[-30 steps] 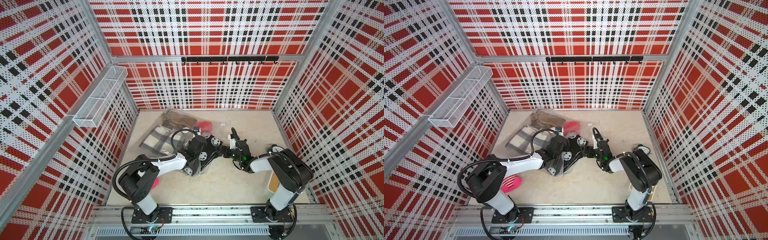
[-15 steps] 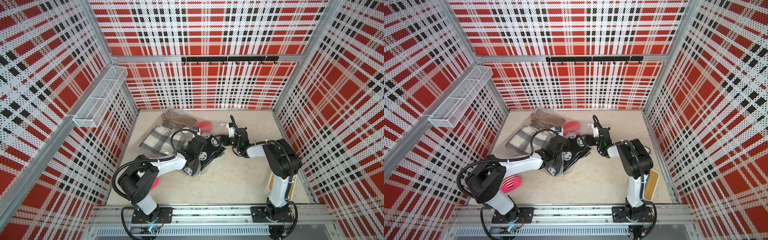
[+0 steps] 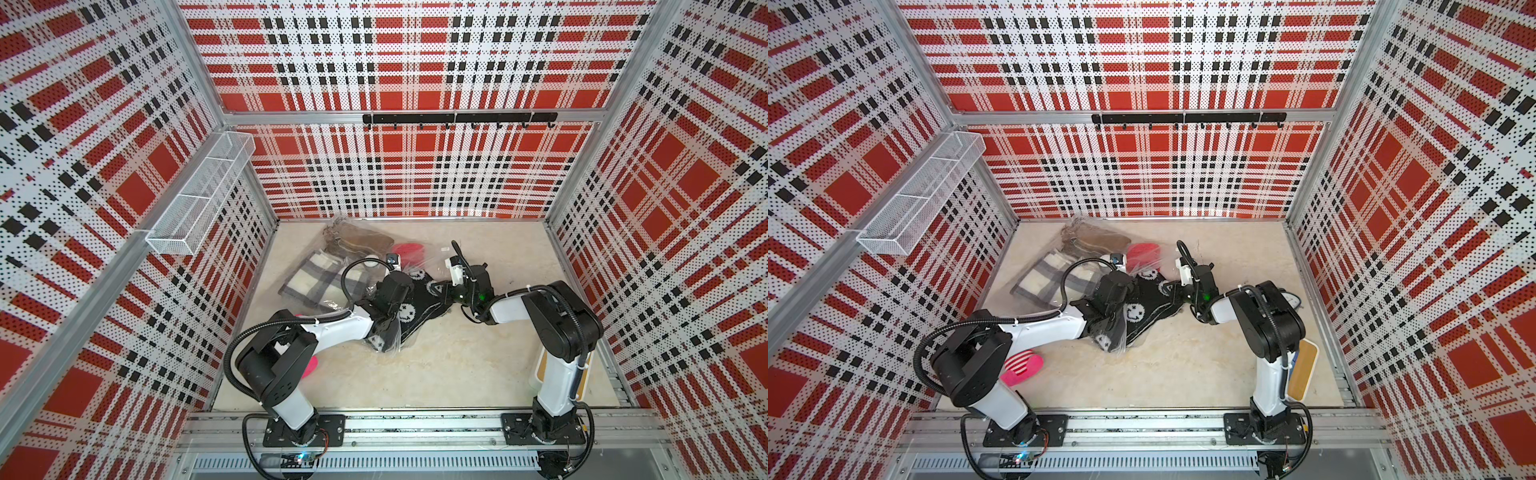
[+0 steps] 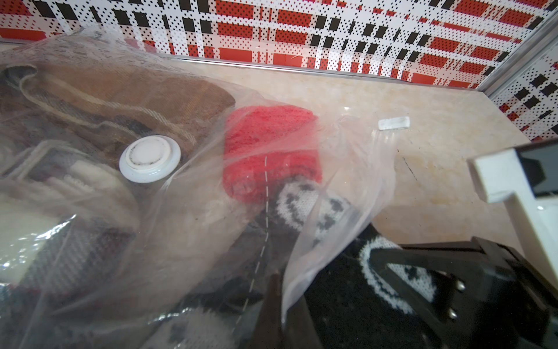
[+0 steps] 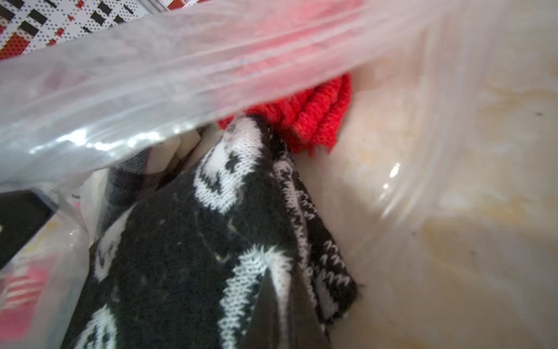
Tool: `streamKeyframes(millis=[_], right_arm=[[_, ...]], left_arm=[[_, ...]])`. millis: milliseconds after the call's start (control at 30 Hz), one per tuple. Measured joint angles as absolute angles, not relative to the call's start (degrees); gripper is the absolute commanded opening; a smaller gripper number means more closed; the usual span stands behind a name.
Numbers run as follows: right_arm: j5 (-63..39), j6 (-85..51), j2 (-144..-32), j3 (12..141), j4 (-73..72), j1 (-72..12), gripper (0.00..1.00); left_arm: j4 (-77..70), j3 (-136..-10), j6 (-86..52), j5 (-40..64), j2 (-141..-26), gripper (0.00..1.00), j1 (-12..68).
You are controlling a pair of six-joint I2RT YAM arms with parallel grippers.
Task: Take the scarf out of the vacuum bag
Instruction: Take out the scarf from the vacuum bag.
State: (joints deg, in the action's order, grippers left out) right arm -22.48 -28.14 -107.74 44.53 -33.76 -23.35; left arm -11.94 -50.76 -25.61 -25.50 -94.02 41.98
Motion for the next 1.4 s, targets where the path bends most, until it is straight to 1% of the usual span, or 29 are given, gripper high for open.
streamKeyframes(millis=[133, 233, 300, 333, 400, 433, 467, 500, 533, 600, 767, 867, 900, 967, 1000, 1067, 1133, 1300, 1400], right_arm=[[-19.66, -28.42, -102.83, 39.16, -33.76, -23.35, 0.01], [-18.28, -29.08, -100.40, 35.88, -33.89, -23.35, 0.05], [-17.74, -29.78, -98.78, 33.30, -34.41, -23.35, 0.09], [-17.65, -30.02, -98.02, 32.16, -34.68, -23.35, 0.16], [-17.61, -30.72, -96.12, 30.00, -34.79, -23.35, 0.51], [-17.54, -30.72, -95.55, 29.58, -34.48, -23.33, 0.61], [-17.47, -30.94, -94.89, 29.50, -33.61, -23.14, 0.69], [-17.43, -30.89, -94.50, 29.71, -32.93, -23.00, 0.72], [-17.34, -30.76, -94.37, 30.17, -32.34, -22.72, 0.74], [-17.30, -30.55, -94.43, 31.92, -30.81, -22.17, 0.75], [-18.68, -30.11, -98.19, 39.62, -30.09, -21.26, 0.73], [-19.73, -30.11, -101.43, 41.87, -30.39, -21.23, 0.71], [-20.03, -30.11, -102.56, 42.33, -30.30, -21.23, 0.68], [-20.84, -30.17, -104.79, 42.70, -30.37, -21.23, 0.60], [-21.28, -30.35, -105.56, 42.68, -30.59, -21.23, 0.51], [-22.55, -30.48, -106.30, 42.48, -31.48, -21.23, 0.21], [-23.03, -31.00, -106.10, 41.89, -33.36, -21.23, 0.00], [-21.76, -30.85, -104.03, 39.51, -34.11, -20.78, 0.00], [-21.71, -30.92, -102.69, 38.37, -33.61, -19.11, 0.00]], left_arm=[[-11.97, -50.76, -25.65, -25.50, -94.02, 0.00, 41.98], [-11.97, -50.76, -25.65, -25.52, -94.02, 0.00, 41.98], [-11.97, -50.72, -25.67, -25.56, -94.02, 0.00, 41.98], [-11.97, -50.70, -25.67, -25.63, -94.02, 0.00, 41.98], [-12.03, -50.59, -25.67, -25.76, -93.97, 0.00, 41.98], [-12.08, -50.48, -25.67, -25.76, -93.93, 0.00, 41.98], [-12.05, -50.39, -25.67, -25.76, -93.91, 0.00, 41.98], [-12.05, -50.37, -25.67, -25.76, -93.86, 0.00, 41.98], [-12.08, -50.33, -25.67, -25.71, -93.78, 0.00, 41.98], [-12.40, -49.78, -25.67, -25.67, -93.23, 0.00, 41.98], [-13.02, -48.16, -25.65, -25.50, -91.15, 0.00, 41.98], [-13.26, -48.14, -25.63, -25.47, -90.70, 0.00, 41.95], [-13.32, -48.14, -25.61, -25.45, -90.65, 0.00, 41.95], [-13.37, -48.14, -25.54, -25.34, -90.63, 0.00, 41.93], [-13.37, -48.14, -25.52, -25.28, -90.63, 0.00, 41.91], [-13.41, -48.14, -25.52, -25.23, -90.63, 0.00, 41.91], [-13.41, -48.14, -25.54, -25.23, -90.63, 0.00, 41.91], [-13.43, -48.14, -25.52, -25.23, -90.63, 0.00, 41.91], [-13.41, -48.14, -25.52, -25.26, -90.63, 0.00, 41.91]])
